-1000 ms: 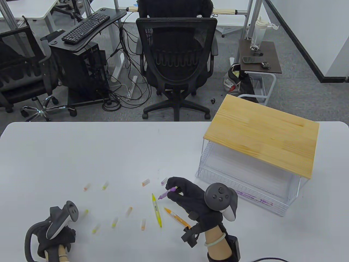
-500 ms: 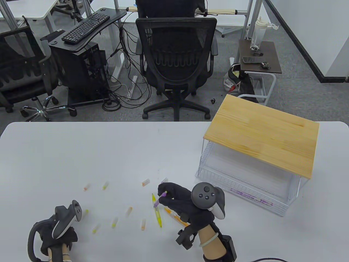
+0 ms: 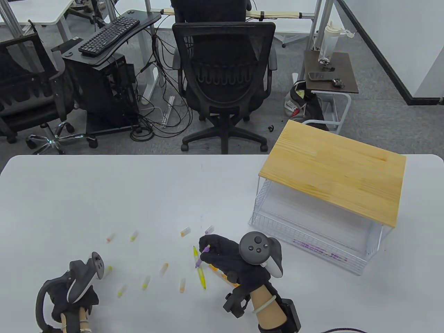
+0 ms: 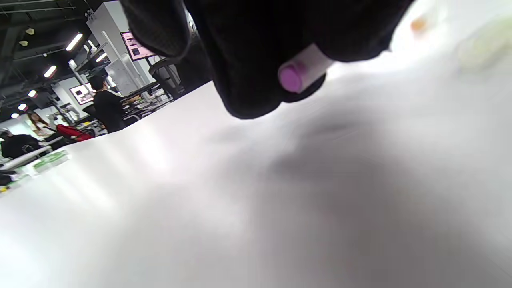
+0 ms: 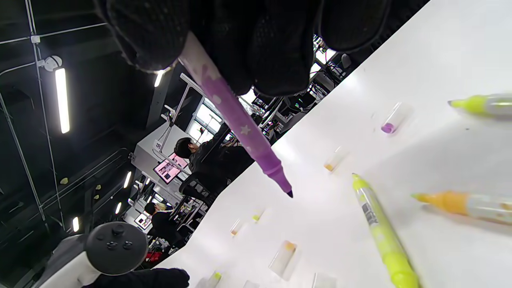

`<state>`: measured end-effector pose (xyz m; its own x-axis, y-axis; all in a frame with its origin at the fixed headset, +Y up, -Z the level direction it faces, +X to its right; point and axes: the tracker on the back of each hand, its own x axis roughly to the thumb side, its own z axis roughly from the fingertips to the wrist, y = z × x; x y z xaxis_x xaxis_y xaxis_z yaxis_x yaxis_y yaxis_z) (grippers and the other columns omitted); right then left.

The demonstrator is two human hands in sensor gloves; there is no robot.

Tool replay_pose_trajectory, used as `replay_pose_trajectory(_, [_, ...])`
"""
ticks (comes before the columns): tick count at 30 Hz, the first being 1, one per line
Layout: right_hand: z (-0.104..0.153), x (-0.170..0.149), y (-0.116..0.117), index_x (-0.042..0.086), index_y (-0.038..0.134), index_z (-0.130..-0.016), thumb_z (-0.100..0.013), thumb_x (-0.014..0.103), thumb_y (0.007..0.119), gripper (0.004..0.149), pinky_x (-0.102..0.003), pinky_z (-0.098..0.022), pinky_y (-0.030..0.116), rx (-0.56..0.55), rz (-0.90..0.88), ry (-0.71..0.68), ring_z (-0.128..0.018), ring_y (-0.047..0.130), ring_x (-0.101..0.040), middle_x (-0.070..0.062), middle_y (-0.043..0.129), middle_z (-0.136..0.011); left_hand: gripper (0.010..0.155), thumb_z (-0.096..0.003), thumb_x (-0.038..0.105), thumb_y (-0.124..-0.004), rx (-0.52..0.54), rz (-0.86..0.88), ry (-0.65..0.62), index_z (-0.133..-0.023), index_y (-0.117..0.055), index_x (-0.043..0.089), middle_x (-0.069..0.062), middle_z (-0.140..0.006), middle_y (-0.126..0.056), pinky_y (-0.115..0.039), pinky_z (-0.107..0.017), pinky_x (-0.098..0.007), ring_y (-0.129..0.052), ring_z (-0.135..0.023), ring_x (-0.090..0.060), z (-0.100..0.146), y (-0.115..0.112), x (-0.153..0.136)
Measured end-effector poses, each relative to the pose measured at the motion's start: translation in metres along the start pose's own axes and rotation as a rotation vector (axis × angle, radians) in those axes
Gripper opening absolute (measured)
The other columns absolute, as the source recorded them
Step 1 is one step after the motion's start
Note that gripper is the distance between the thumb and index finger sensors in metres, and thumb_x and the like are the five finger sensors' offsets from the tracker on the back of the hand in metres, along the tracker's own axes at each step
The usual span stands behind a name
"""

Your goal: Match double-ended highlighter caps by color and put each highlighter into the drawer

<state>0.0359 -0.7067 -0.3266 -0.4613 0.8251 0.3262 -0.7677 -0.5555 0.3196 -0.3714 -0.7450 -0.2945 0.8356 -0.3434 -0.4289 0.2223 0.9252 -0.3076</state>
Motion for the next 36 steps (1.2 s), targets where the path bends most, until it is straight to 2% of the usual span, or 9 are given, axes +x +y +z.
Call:
replay_pose_trajectory(7, [-0.002,-0.003,0.002,0.032,0.057,-0.105,-0.06,0.038,0.074,0.048,-0.06,-0.075,0.057,0.007,-0.01,0.014,-0.083,0.085,-0.032,-0.001,0.079,-0.1,0.059,-0.0536,0.028,-0.062,0.23,0.173,-0.169,-0.11,-0.049,0.023,-0.002,-0.098,-0.08,-0.082,-0.062,-0.044,-0.103,-0.068,-0.012,0.032,0.055,0.022])
replay_pose_trajectory(11, [-0.002,-0.006,0.0,0.034,0.055,-0.105,-0.061,0.038,0.074,0.048,-0.058,-0.076,0.058,-0.002,-0.013,0.024,-0.083,0.085,-0.031,-0.001,0.079,-0.1,0.058,-0.0546,0.027,-0.059,0.291,0.213,-0.256,-0.111,-0.047,0.024,-0.002,-0.1,-0.077,-0.085,-0.061,-0.04,-0.103,-0.063,-0.006,0.048,0.087,0.046])
replay_pose_trajectory(14, [-0.002,-0.009,-0.002,0.035,0.054,-0.105,-0.061,0.038,0.073,0.047,-0.057,-0.077,0.058,-0.017,-0.031,0.039,-0.084,0.085,-0.031,-0.002,0.078,-0.101,0.057,-0.0551,0.026,-0.059,0.301,0.394,-0.325,-0.111,-0.048,0.023,-0.004,-0.101,-0.076,-0.085,-0.06,-0.039,-0.103,-0.061,-0.005,0.05,0.101,0.061])
replay_pose_trajectory(16, [-0.002,-0.01,-0.002,0.036,0.054,-0.104,-0.061,0.037,0.073,0.047,-0.056,-0.077,0.058,-0.016,-0.029,0.039,-0.085,0.085,-0.03,-0.001,0.077,-0.103,0.057,-0.0552,0.026,-0.06,0.301,0.488,-0.381,-0.111,-0.048,0.021,-0.005,-0.101,-0.075,-0.085,-0.06,-0.04,-0.103,-0.062,-0.007,0.05,0.099,0.073])
replay_pose_trajectory(19, [-0.002,-0.012,-0.002,0.034,0.056,-0.102,-0.061,0.036,0.074,0.045,-0.053,-0.078,0.06,-0.012,0.003,0.042,-0.086,0.086,-0.029,-0.001,0.076,-0.104,0.058,-0.0544,0.027,-0.063,0.318,0.493,-0.436,-0.111,-0.05,0.022,-0.004,-0.102,-0.076,-0.085,-0.062,-0.042,-0.104,-0.065,-0.009,0.048,0.088,0.091])
replay_pose_trajectory(20, [-0.003,-0.013,-0.002,0.034,0.057,-0.101,-0.061,0.036,0.074,0.044,-0.052,-0.079,0.06,-0.012,0.005,0.045,-0.086,0.086,-0.028,-0.001,0.076,-0.105,0.059,-0.0543,0.027,-0.063,0.259,0.456,-0.446,-0.111,-0.048,0.022,-0.003,-0.103,-0.074,-0.083,-0.064,-0.043,-0.102,-0.068,-0.009,0.046,0.086,0.094])
replay_pose_trajectory(24, [-0.005,-0.016,-0.002,0.034,0.056,-0.1,-0.061,0.036,0.075,0.043,-0.047,-0.079,0.063,0.005,-0.045,0.048,-0.087,0.088,-0.023,0.001,0.075,-0.106,0.061,-0.0524,0.028,-0.068,0.276,0.407,-0.451,-0.11,-0.051,0.023,-0.001,-0.103,-0.074,-0.078,-0.069,-0.045,-0.099,-0.074,-0.01,0.049,0.085,0.092])
replay_pose_trajectory(31, [-0.005,-0.019,-0.006,0.035,0.055,-0.099,-0.063,0.036,0.074,0.041,-0.039,-0.08,0.068,0.064,-0.185,0.025,-0.087,0.091,-0.016,0.003,0.073,-0.108,0.057,-0.05,0.027,-0.074,0.278,0.527,-0.524,-0.106,-0.062,0.025,-0.001,-0.101,-0.078,-0.077,-0.069,-0.044,-0.098,-0.075,-0.008,0.052,0.087,0.084])
replay_pose_trajectory(36, [-0.003,-0.017,-0.011,0.037,0.054,-0.099,-0.064,0.035,0.074,0.04,-0.037,-0.081,0.068,0.075,-0.241,-0.005,-0.089,0.09,-0.014,0.005,0.071,-0.11,0.053,-0.0493,0.027,-0.075,0.276,0.527,-0.558,-0.102,-0.068,0.029,-0.001,-0.1,-0.079,-0.076,-0.07,-0.044,-0.096,-0.076,-0.008,0.054,0.087,0.091])
